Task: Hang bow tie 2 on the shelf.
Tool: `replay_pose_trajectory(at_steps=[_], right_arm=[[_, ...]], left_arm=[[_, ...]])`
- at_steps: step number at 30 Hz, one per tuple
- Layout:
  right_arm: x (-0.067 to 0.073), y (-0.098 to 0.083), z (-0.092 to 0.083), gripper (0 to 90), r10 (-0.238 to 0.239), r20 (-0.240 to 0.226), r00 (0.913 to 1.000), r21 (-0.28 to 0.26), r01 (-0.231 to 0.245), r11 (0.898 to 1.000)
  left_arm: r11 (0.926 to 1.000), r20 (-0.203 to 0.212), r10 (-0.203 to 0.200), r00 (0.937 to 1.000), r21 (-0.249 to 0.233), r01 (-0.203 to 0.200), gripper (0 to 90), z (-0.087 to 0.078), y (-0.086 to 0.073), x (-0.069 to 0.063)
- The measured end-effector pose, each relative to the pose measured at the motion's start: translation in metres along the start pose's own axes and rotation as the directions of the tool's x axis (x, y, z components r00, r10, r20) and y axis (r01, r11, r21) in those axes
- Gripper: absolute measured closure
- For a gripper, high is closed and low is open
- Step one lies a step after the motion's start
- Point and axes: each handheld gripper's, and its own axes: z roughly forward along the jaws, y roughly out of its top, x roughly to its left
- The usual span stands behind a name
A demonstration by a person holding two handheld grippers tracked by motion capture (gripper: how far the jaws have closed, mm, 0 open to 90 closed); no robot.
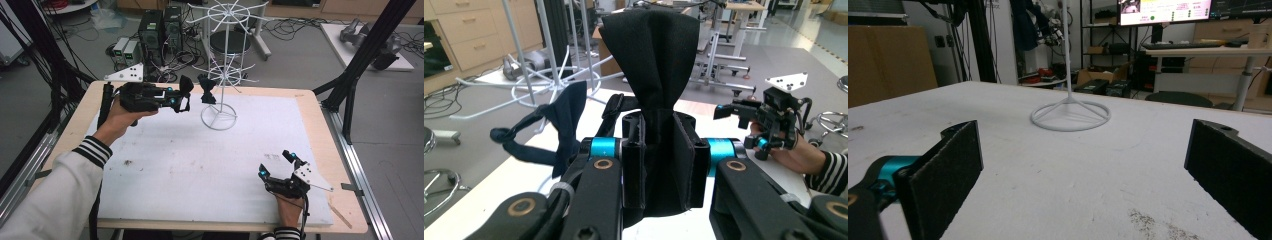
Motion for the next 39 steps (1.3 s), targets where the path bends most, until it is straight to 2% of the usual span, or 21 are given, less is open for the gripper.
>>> replay_pose_trajectory(at_steps=[1, 13, 24, 39], right_arm=[[-0.001, 0.000, 0.000, 1.4, -0.012, 0.001, 0.9999, -0.007, 0.012, 1.000], [-0.001, 0.000, 0.000, 1.4, -0.009, 0.002, 1.0000, -0.005, 0.009, 1.000], [-0.001, 0.000, 0.000, 1.4, -0.010, -0.001, 1.0000, -0.009, 0.010, 1.000], [-0.001, 0.000, 0.000, 1.4, -0.008, -0.002, 1.0000, -0.009, 0.008, 1.000]], left_arm=[[1.0000, 0.003, 0.002, 1.0000, -0.001, -0.002, 75.9, 0.002, 0.000, 0.000], [1.0000, -0.001, 0.002, 1.0000, -0.008, -0.002, 75.9, 0.015, 0.006, -0.002], [0.9999, 0.018, 0.012, 0.9998, -0.010, -0.012, 75.9, 0.030, 0.013, -0.006], [0.9998, 0.000, 0.005, 1.0000, -0.020, -0.005, 75.9, 0.047, 0.017, -0.007]])
